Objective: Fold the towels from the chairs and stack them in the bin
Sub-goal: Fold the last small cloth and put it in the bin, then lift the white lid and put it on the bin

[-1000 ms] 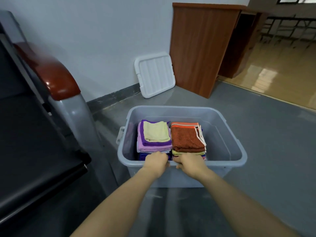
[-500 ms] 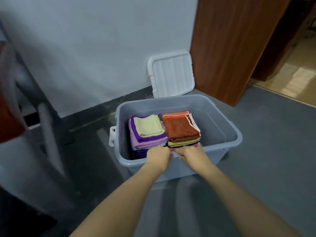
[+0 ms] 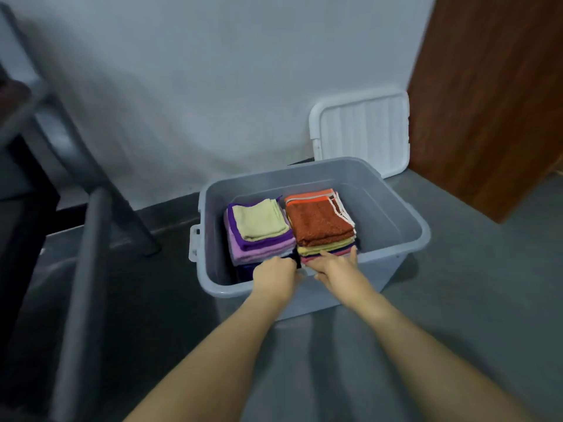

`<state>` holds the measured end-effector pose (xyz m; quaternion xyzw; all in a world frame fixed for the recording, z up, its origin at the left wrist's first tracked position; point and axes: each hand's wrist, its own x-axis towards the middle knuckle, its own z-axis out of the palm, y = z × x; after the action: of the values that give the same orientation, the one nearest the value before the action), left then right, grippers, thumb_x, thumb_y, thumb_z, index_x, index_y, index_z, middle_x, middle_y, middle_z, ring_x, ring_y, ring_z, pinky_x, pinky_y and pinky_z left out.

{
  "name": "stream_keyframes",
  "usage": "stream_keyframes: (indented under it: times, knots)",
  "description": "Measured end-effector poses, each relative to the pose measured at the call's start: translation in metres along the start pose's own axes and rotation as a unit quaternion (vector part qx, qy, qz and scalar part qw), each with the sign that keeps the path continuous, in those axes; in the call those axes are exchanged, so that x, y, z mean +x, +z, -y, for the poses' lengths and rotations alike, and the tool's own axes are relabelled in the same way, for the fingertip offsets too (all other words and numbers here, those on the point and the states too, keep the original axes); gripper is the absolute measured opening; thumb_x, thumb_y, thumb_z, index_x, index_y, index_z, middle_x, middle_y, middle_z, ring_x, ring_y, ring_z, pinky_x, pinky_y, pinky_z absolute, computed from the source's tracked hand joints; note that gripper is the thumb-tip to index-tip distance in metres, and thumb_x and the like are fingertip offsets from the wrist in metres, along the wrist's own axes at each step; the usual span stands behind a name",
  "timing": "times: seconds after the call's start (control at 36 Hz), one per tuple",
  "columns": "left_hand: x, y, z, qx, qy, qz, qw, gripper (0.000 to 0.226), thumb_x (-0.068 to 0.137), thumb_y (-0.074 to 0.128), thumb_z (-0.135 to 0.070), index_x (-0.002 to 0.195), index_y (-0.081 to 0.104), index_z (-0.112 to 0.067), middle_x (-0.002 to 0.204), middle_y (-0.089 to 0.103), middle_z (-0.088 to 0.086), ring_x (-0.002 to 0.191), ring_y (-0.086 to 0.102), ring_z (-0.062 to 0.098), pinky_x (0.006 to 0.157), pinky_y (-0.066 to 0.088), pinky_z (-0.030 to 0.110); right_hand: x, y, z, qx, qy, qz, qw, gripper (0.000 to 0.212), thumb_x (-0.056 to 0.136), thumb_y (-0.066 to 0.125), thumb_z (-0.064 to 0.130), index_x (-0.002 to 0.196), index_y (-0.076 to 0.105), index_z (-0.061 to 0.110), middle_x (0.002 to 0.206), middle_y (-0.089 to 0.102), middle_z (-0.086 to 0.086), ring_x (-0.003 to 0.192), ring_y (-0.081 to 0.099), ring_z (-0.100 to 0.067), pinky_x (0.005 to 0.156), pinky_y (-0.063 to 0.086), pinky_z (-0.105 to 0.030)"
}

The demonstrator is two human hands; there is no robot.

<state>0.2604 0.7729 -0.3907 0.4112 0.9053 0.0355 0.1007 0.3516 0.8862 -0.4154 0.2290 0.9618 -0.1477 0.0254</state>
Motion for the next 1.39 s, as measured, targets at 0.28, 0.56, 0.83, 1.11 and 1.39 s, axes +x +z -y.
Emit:
stream_keyframes:
  times: [0.28,0.56,0.83,1.11,1.39]
  knots:
    - [0.048,-0.008,0.004,-0.027,-0.038,0.026,0.999,0.034,0.096,0.047,-0.037,0.112,0.065,-0.013,0.113,0.064,0.011,0.106,0.059,0.03,0.078,0.043,0.032,0.052,-0.02,-0.012,0.007,0.0,0.028,1.0,0.033,0.097,0.048,0.013,0.124,0.059,0.028,0.136,0.052,0.011,0.143,0.02,-0.013,0.107,-0.005,-0.069]
    - [0.056,-0.003,0.0,0.021,-0.008,0.027,0.999,0.035,0.1,0.039,-0.036,0.114,0.06,-0.012,0.117,0.062,0.01,0.108,0.057,0.029,0.076,0.039,0.031,0.052,-0.02,-0.028,-0.002,-0.038,0.03,0.999,0.043,0.104,0.032,0.014,0.142,0.042,0.033,0.152,0.033,0.007,0.147,0.007,-0.013,0.108,-0.008,-0.066]
    - [0.113,-0.008,0.007,0.012,-0.02,-0.009,1.0,0.033,0.098,0.04,-0.035,0.103,0.065,-0.014,0.107,0.066,0.008,0.1,0.061,0.029,0.07,0.035,0.027,0.118,-0.039,-0.052,0.001,-0.097,0.052,0.994,0.043,0.103,0.036,0.014,0.141,0.044,0.033,0.15,0.037,0.012,0.147,0.01,-0.012,0.111,-0.009,-0.059]
    - [0.162,-0.01,0.049,0.014,-0.044,-0.061,0.997,0.035,0.101,0.033,-0.042,0.111,0.056,-0.018,0.115,0.06,0.0,0.105,0.057,0.025,0.071,0.034,0.03,0.191,-0.03,-0.036,0.001,-0.111,0.002,0.994,0.042,0.104,0.035,0.016,0.139,0.045,0.036,0.145,0.042,0.015,0.143,0.02,-0.006,0.111,-0.009,-0.06]
    - [0.172,-0.038,0.054,0.025,-0.055,0.057,0.997,0.036,0.101,0.035,-0.036,0.117,0.057,-0.013,0.122,0.057,0.005,0.115,0.051,0.026,0.085,0.04,0.033,0.204,-0.052,-0.024,0.009,-0.09,0.085,0.992,0.042,0.1,0.04,0.019,0.14,0.045,0.031,0.145,0.043,0.011,0.135,0.035,-0.01,0.115,0.004,-0.053]
